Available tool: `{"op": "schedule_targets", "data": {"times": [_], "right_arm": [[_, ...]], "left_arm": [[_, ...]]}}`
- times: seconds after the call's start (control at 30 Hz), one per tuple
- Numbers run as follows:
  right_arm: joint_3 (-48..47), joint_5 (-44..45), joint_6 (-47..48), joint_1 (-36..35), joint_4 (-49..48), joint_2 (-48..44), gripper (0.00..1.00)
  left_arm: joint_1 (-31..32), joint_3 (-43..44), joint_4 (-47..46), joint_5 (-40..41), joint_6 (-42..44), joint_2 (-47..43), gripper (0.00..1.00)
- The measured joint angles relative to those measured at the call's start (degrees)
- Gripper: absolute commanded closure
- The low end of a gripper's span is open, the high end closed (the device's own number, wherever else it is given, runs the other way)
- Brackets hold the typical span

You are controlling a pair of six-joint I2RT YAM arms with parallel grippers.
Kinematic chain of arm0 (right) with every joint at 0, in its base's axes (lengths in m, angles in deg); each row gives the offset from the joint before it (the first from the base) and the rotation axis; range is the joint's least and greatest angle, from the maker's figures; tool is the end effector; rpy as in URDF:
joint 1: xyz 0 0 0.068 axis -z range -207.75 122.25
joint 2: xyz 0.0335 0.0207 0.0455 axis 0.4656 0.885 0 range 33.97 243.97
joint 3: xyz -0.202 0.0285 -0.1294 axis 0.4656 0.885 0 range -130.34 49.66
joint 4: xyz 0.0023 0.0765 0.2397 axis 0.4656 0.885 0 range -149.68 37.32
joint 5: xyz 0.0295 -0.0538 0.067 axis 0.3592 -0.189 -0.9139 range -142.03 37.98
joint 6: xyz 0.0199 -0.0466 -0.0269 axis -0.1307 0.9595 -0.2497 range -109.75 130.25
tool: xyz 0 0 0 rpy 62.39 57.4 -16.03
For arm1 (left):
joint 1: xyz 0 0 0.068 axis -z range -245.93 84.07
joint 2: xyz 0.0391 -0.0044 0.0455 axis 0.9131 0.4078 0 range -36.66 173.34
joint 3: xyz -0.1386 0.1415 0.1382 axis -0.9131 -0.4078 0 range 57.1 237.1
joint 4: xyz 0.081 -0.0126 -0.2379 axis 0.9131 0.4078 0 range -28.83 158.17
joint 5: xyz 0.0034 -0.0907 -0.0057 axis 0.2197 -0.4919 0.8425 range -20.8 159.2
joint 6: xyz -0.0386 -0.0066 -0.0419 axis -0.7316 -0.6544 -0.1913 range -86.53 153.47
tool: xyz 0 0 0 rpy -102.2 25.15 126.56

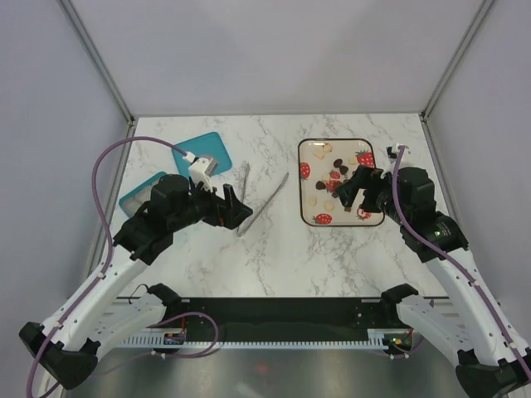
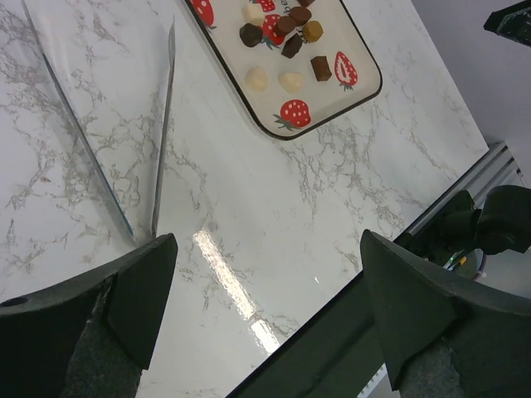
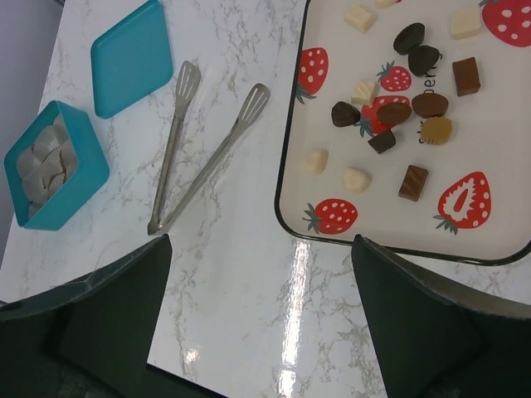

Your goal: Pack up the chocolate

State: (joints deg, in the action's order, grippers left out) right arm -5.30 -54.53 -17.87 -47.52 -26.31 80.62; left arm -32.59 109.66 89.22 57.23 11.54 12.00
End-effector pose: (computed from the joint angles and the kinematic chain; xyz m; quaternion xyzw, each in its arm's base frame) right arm 0.1764 0.0653 0.3265 0.0497 0.8421 0.2346 0.4830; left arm 0.1630 -0.1173 0.3166 0.1394 0.8251 -0.3283 0.4382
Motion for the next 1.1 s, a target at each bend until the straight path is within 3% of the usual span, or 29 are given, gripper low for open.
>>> {"op": "schedule_targets", "data": {"times": [0.47, 1.1], "right_arm": [[0.09, 0.68, 0.00, 0.00, 0.04, -0.87, 0.02], [5.81, -1.66, 1.29, 0.00, -2.56, -5.49, 0.03]], "left_arm": [[-0.02, 0.04, 0.13, 7.56, 2.19, 2.32, 0.02], [0.00, 1.53, -2.10, 9.70, 3.89, 33.99, 0.09]]}}
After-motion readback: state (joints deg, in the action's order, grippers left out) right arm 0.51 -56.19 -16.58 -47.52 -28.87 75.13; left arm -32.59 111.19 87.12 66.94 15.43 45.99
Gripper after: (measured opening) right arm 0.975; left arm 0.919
